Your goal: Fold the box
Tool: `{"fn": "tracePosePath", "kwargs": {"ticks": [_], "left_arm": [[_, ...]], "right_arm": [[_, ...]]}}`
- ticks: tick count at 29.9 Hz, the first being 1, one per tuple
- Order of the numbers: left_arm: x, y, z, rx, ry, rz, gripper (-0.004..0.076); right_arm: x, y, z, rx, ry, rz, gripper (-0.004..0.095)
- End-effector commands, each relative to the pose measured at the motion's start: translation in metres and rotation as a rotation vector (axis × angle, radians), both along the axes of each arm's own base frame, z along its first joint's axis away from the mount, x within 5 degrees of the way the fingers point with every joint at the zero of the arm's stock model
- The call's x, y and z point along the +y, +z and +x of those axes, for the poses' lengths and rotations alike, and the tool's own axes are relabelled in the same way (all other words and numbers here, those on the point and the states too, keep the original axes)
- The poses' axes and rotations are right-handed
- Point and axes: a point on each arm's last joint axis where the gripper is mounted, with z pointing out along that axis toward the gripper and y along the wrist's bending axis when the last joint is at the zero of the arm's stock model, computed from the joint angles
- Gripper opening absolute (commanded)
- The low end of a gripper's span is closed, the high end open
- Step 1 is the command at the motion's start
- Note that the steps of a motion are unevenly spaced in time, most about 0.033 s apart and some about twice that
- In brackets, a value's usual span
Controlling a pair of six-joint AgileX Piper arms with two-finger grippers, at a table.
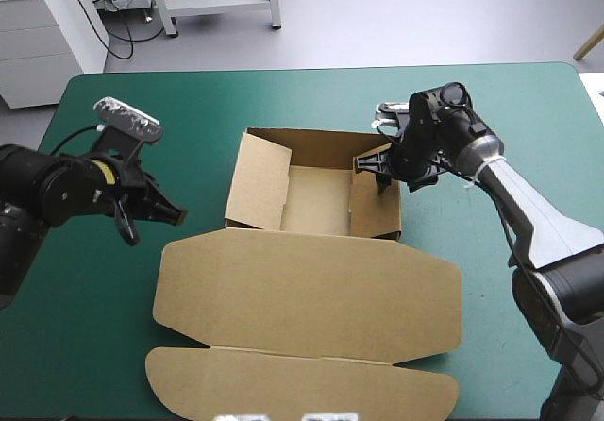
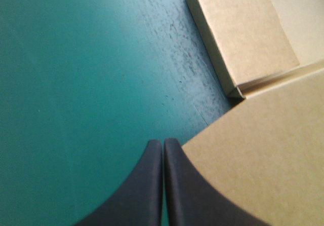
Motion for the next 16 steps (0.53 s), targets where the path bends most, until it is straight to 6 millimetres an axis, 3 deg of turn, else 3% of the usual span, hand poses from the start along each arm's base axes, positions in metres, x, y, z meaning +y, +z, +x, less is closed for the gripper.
{"fn": "tracePosePath", "kwargs": {"ticks": [1, 6, 9, 16], "left_arm": [[0.008, 0.005, -0.022, -0.09, -0.01, -0.027, -0.001], [0.018, -0.015, -0.046, -0.107, -0.016, -0.032, -0.001], [0.022, -0.029, -0.057, -0.132, -0.023, -0.04, -0.001], [0.032, -0.077, -0.084, -0.072, -0.024, -0.019, -0.001]], "right_arm": [[-0.001, 0.016, -0.001, -0.059, -0.003, 0.033, 0.0526], [0.001, 0.007, 0.004, -0.039, -0.003, 0.029, 0.0519], [0.001, 0.007, 0.004, -0.043, -0.004, 0.03, 0.0447], [0.002, 0.005, 0.005, -0.042, -0.004, 0.03, 0.0018]]}}
